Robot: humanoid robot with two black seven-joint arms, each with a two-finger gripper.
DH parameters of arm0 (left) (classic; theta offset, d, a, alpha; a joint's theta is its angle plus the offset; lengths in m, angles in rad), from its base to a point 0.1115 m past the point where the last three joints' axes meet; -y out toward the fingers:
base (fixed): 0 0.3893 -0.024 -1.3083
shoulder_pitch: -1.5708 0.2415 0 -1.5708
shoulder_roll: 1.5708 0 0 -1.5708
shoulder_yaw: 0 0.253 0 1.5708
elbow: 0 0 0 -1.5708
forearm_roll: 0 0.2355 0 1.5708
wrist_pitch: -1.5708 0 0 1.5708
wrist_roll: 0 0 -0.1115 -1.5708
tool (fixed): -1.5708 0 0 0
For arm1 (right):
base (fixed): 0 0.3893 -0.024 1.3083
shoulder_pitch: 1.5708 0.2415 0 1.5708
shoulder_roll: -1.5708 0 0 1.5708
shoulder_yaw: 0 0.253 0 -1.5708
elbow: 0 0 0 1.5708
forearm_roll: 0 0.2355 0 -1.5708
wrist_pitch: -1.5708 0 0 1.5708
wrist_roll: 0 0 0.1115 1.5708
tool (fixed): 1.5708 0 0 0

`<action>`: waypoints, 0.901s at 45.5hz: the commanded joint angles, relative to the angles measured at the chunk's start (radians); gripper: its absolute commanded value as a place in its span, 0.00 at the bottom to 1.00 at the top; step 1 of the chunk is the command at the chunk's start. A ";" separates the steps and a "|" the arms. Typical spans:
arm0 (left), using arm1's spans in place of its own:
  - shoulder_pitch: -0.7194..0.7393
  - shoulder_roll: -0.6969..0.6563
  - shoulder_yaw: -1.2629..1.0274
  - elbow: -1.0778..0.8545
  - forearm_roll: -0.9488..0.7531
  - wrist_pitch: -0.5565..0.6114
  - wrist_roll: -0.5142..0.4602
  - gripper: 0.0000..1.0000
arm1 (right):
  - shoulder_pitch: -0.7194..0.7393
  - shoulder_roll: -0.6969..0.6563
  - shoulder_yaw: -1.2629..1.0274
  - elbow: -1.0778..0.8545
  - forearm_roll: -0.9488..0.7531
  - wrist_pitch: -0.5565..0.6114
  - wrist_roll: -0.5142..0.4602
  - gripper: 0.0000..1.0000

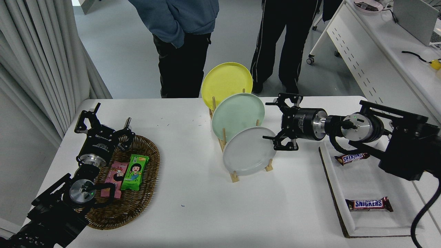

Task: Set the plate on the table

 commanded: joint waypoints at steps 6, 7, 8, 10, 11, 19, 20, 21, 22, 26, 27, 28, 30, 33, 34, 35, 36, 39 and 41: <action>0.000 0.000 0.000 0.000 0.000 0.000 0.000 1.00 | -0.006 0.072 0.036 -0.049 -0.076 -0.102 -0.022 1.00; 0.000 0.000 0.000 0.000 -0.001 0.000 0.000 1.00 | -0.006 0.075 0.036 -0.052 -0.085 -0.106 -0.022 1.00; 0.000 0.000 0.000 0.000 0.000 0.000 0.000 1.00 | -0.007 0.080 0.036 -0.054 -0.094 -0.106 -0.022 1.00; 0.000 0.000 0.000 0.000 -0.001 0.000 0.000 1.00 | -0.009 0.087 0.036 -0.057 -0.102 -0.107 -0.022 1.00; 0.000 0.000 0.000 0.000 -0.001 0.000 0.000 1.00 | -0.009 0.090 0.036 -0.058 -0.105 -0.109 -0.022 0.99; 0.000 0.000 0.000 0.000 0.000 0.000 0.000 1.00 | -0.018 0.142 0.041 -0.104 -0.107 -0.135 -0.016 0.98; 0.000 0.000 0.000 0.000 0.000 0.000 0.000 1.00 | -0.020 0.146 0.042 -0.107 -0.107 -0.135 -0.015 0.98; 0.000 0.000 0.000 0.000 -0.001 0.000 0.000 1.00 | -0.021 0.146 0.047 -0.109 -0.107 -0.135 -0.015 0.98; 0.000 0.000 0.000 0.000 -0.001 0.000 0.000 1.00 | -0.023 0.146 0.051 -0.109 -0.108 -0.135 -0.015 0.98; 0.000 0.000 0.000 0.000 -0.001 0.000 0.000 1.00 | -0.027 0.147 0.070 -0.110 -0.116 -0.135 -0.015 0.98; 0.000 0.000 0.000 0.000 0.000 0.000 0.000 1.00 | -0.029 0.147 0.071 -0.110 -0.120 -0.133 -0.015 0.98; 0.000 0.000 0.000 0.000 0.000 0.000 0.000 1.00 | -0.029 0.147 0.073 -0.110 -0.123 -0.133 -0.015 0.97; 0.000 0.000 0.000 0.000 0.000 0.000 0.000 1.00 | -0.029 0.147 0.079 -0.110 -0.128 -0.133 -0.015 0.95; 0.000 0.000 0.000 0.000 0.000 0.000 0.000 1.00 | -0.032 0.147 0.084 -0.107 -0.131 -0.132 -0.016 0.87; 0.000 0.000 0.000 0.000 -0.001 0.000 0.000 1.00 | -0.032 0.147 0.084 -0.107 -0.130 -0.130 -0.016 0.86; 0.000 0.000 0.000 0.000 0.000 0.000 0.000 1.00 | -0.033 0.147 0.084 -0.107 -0.131 -0.130 -0.016 0.86; 0.000 0.000 0.000 0.000 0.000 0.000 0.000 1.00 | -0.034 0.146 0.084 -0.107 -0.131 -0.129 -0.016 0.86; 0.000 0.000 0.000 0.000 0.000 0.000 0.000 1.00 | -0.034 0.144 0.084 -0.106 -0.131 -0.129 -0.019 0.83; 0.000 0.000 0.000 0.000 0.000 0.000 0.000 1.00 | -0.034 0.143 0.084 -0.104 -0.131 -0.124 -0.021 0.79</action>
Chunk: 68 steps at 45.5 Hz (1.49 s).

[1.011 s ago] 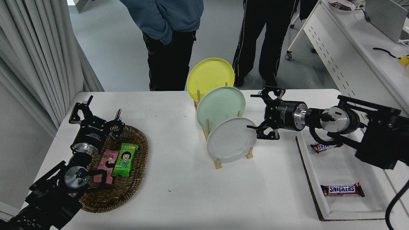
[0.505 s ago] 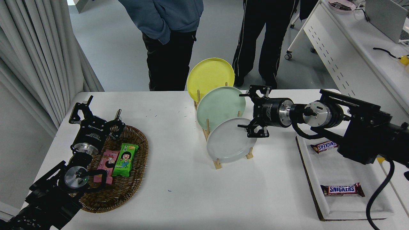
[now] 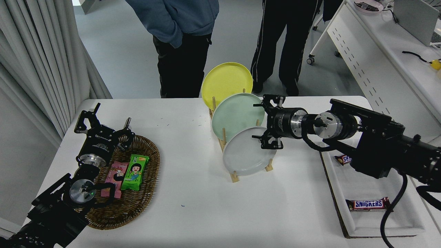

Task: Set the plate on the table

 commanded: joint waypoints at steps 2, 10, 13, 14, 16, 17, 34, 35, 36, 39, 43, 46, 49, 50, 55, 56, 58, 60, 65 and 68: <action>0.000 0.000 0.000 0.000 -0.001 0.000 0.000 1.00 | -0.005 0.002 0.010 0.000 -0.009 0.005 -0.005 0.78; 0.000 0.000 0.000 0.000 0.000 0.000 0.000 1.00 | -0.005 -0.001 0.009 0.000 -0.011 0.008 -0.008 0.64; 0.000 0.000 0.000 0.000 0.000 0.000 0.000 1.00 | -0.008 -0.001 0.009 0.003 -0.011 0.010 -0.016 0.64; 0.000 0.000 0.000 0.000 0.000 0.000 0.000 1.00 | -0.010 -0.001 0.009 0.005 -0.011 0.012 -0.018 0.64; 0.000 0.000 0.000 0.000 0.000 0.000 0.000 1.00 | -0.010 -0.001 0.009 0.005 -0.011 0.012 -0.022 0.64; 0.000 0.000 0.000 0.000 0.000 0.000 0.000 1.00 | -0.010 -0.001 0.009 0.005 -0.011 0.012 -0.022 0.64; 0.000 0.000 0.000 0.000 0.000 0.000 0.000 1.00 | -0.008 -0.005 0.010 0.011 -0.006 0.012 -0.037 0.53; 0.000 0.000 0.000 0.000 0.000 0.000 0.000 1.00 | -0.008 -0.005 0.010 0.011 -0.006 0.012 -0.038 0.52; 0.000 0.000 0.000 0.000 0.000 0.000 0.000 1.00 | -0.010 -0.007 0.010 0.011 -0.006 0.012 -0.038 0.52; 0.000 0.000 0.000 0.000 -0.001 0.000 0.000 1.00 | -0.010 -0.010 0.009 0.012 -0.005 0.012 -0.042 0.50; 0.000 0.000 0.000 0.000 -0.001 0.000 0.000 1.00 | -0.010 -0.014 0.010 0.029 -0.006 0.012 -0.044 0.46; 0.000 0.000 0.000 0.000 0.000 0.000 0.000 1.00 | -0.011 -0.024 0.010 0.046 -0.005 0.010 -0.044 0.45; 0.000 0.000 0.000 0.000 0.000 0.000 0.000 1.00 | -0.011 -0.033 0.010 0.060 -0.003 0.008 -0.045 0.42; 0.000 0.000 0.000 0.000 0.000 0.000 0.000 1.00 | -0.011 -0.036 0.010 0.066 -0.003 0.008 -0.045 0.41; 0.000 0.000 0.000 0.000 -0.001 0.000 0.000 1.00 | -0.013 -0.044 0.010 0.084 -0.003 0.004 -0.045 0.38; 0.000 0.000 0.000 0.000 0.000 0.000 0.000 1.00 | -0.013 -0.044 0.010 0.086 -0.003 0.004 -0.045 0.37; 0.000 0.000 0.000 0.000 0.000 0.000 0.000 1.00 | -0.013 -0.044 0.010 0.087 -0.003 0.004 -0.045 0.35; 0.000 0.000 0.000 0.000 0.000 0.000 0.000 1.00 | -0.013 -0.044 0.010 0.089 -0.003 0.004 -0.045 0.35; 0.000 0.000 0.000 0.000 0.000 0.000 0.000 1.00 | -0.013 -0.048 0.010 0.089 -0.003 0.002 -0.045 0.34; 0.000 0.000 0.000 0.000 -0.001 0.000 0.000 1.00 | -0.013 -0.050 0.010 0.089 -0.005 0.002 -0.045 0.33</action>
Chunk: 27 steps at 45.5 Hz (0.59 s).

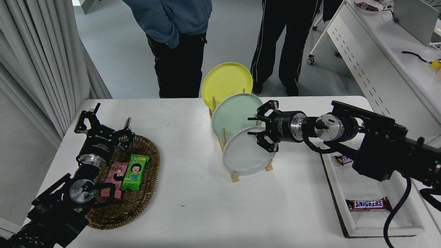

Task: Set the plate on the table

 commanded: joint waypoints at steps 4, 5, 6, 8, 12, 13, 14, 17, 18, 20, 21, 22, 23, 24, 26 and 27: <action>0.000 0.000 0.000 0.000 -0.001 0.000 0.000 1.00 | -0.001 -0.009 0.000 0.008 -0.003 -0.003 0.000 0.31; 0.000 0.000 0.000 0.000 -0.001 0.000 0.000 1.00 | -0.001 -0.009 0.000 0.008 -0.004 -0.003 0.000 0.31; 0.000 0.000 0.000 0.000 0.001 0.000 0.000 1.00 | 0.001 -0.009 0.000 0.007 -0.004 -0.003 0.000 0.31; 0.000 0.000 0.000 0.000 -0.001 0.000 0.000 1.00 | 0.001 -0.011 0.000 0.005 -0.004 -0.003 0.000 0.31; 0.000 0.000 0.000 0.000 0.001 0.000 0.000 1.00 | 0.004 -0.011 0.000 0.002 -0.006 -0.003 0.000 0.28; 0.000 0.000 0.000 0.000 0.001 0.000 0.000 1.00 | 0.004 -0.011 0.000 0.002 -0.006 -0.003 -0.001 0.25; 0.000 0.000 0.000 0.000 0.001 0.000 0.000 1.00 | 0.006 -0.011 0.000 0.002 -0.006 -0.003 0.000 0.23; 0.000 0.000 0.000 0.000 0.001 0.000 0.000 1.00 | 0.007 -0.011 0.000 0.001 -0.006 -0.003 -0.001 0.17; 0.000 0.000 0.000 0.000 -0.001 0.000 0.000 1.00 | 0.009 -0.011 0.000 0.001 -0.006 -0.003 -0.001 0.17; 0.000 0.000 0.000 0.000 -0.001 0.000 0.000 1.00 | 0.010 -0.011 0.000 0.001 -0.006 -0.003 -0.001 0.17; 0.000 0.000 0.000 0.000 0.001 0.000 0.000 1.00 | 0.010 -0.011 0.000 -0.001 -0.006 -0.003 0.000 0.17; 0.000 0.000 0.000 0.000 0.001 0.000 0.000 1.00 | 0.012 -0.011 0.000 -0.001 -0.006 -0.003 -0.001 0.17; 0.000 0.000 0.000 0.000 0.001 0.000 0.000 1.00 | 0.012 -0.011 0.000 -0.001 -0.006 -0.003 -0.001 0.16; 0.000 0.000 0.000 0.000 0.001 0.000 0.000 1.00 | 0.012 -0.011 0.000 -0.001 -0.006 -0.003 -0.001 0.13; 0.000 0.000 0.000 0.000 0.001 0.000 0.000 1.00 | 0.013 -0.012 0.000 -0.001 -0.006 -0.001 -0.001 0.09; 0.000 0.000 0.000 0.000 0.001 0.000 0.000 1.00 | 0.013 -0.012 0.000 -0.001 -0.006 -0.001 -0.001 0.07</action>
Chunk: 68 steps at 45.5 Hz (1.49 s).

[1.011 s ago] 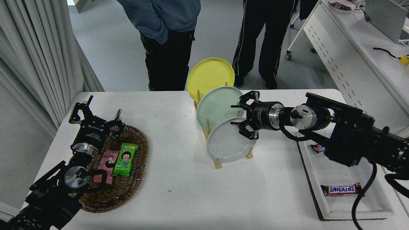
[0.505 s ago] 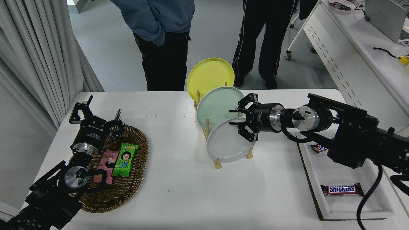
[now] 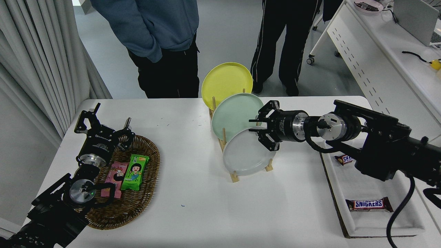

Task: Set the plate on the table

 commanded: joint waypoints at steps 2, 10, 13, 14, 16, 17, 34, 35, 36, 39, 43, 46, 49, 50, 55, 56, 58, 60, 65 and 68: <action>0.000 0.000 0.000 0.000 -0.001 0.000 0.000 1.00 | 0.007 -0.009 0.000 -0.002 -0.001 0.001 -0.001 0.04; 0.000 0.000 0.000 0.000 -0.001 0.000 0.000 1.00 | 0.009 -0.013 0.000 -0.002 -0.001 0.004 -0.014 0.00; 0.000 0.000 0.000 0.000 0.001 0.000 0.000 1.00 | 0.009 -0.013 0.000 0.000 0.001 0.007 -0.016 0.00; 0.000 0.000 0.000 0.000 0.001 0.000 0.000 1.00 | 0.009 -0.013 0.000 0.000 0.001 0.008 -0.016 0.00; 0.000 0.000 0.000 0.000 -0.001 0.000 0.000 1.00 | 0.012 -0.015 0.003 0.003 0.004 0.009 -0.020 0.00; 0.000 0.000 0.000 0.000 0.001 0.000 0.000 1.00 | 0.013 -0.018 0.008 0.004 0.005 0.009 -0.025 0.00; 0.000 0.000 0.000 0.000 0.001 0.000 0.000 1.00 | 0.047 -0.096 0.162 0.047 0.033 0.009 -0.120 0.00; 0.000 0.000 0.000 0.000 -0.001 0.000 0.000 1.00 | 0.047 -0.099 0.173 0.047 0.042 0.006 -0.125 0.00; 0.000 0.000 0.000 0.000 0.001 0.000 0.000 1.00 | 0.047 -0.101 0.184 0.050 0.053 0.003 -0.129 0.00; 0.000 0.000 0.000 0.000 0.001 0.000 0.000 1.00 | 0.048 -0.114 0.202 0.067 0.077 -0.006 -0.131 0.00; 0.000 0.000 0.000 0.000 0.001 0.000 0.000 1.00 | 0.059 -0.145 0.218 0.082 0.102 -0.025 -0.133 0.00; 0.000 0.000 0.000 0.000 -0.001 0.000 0.000 1.00 | 0.068 -0.156 0.229 0.116 0.137 -0.064 -0.133 0.00; 0.000 0.000 0.000 0.000 0.001 0.000 0.000 1.00 | 0.070 -0.180 0.232 0.159 0.172 -0.106 -0.133 0.00; 0.000 0.000 0.000 0.000 0.001 0.000 0.000 1.00 | 0.070 -0.191 0.233 0.174 0.186 -0.118 -0.133 0.00; 0.000 0.000 0.000 0.000 0.001 0.000 0.000 1.00 | 0.070 -0.220 0.261 0.233 0.289 -0.181 -0.133 0.00; 0.000 0.000 0.000 0.000 -0.001 0.000 0.000 1.00 | 0.072 -0.223 0.265 0.242 0.310 -0.196 -0.133 0.00; 0.000 0.000 0.000 0.000 0.001 0.000 0.000 1.00 | 0.070 -0.234 0.273 0.262 0.349 -0.227 -0.133 0.00; 0.000 0.000 0.000 0.000 0.001 0.000 0.000 1.00 | 0.070 -0.240 0.275 0.280 0.372 -0.264 -0.133 0.00; 0.000 0.000 0.000 0.000 -0.001 0.000 0.000 1.00 | 0.062 -0.243 0.275 0.299 0.433 -0.365 -0.145 0.00; 0.000 0.000 0.000 0.000 0.001 0.000 0.000 1.00 | 0.042 -0.243 0.275 0.302 0.455 -0.451 -0.149 0.00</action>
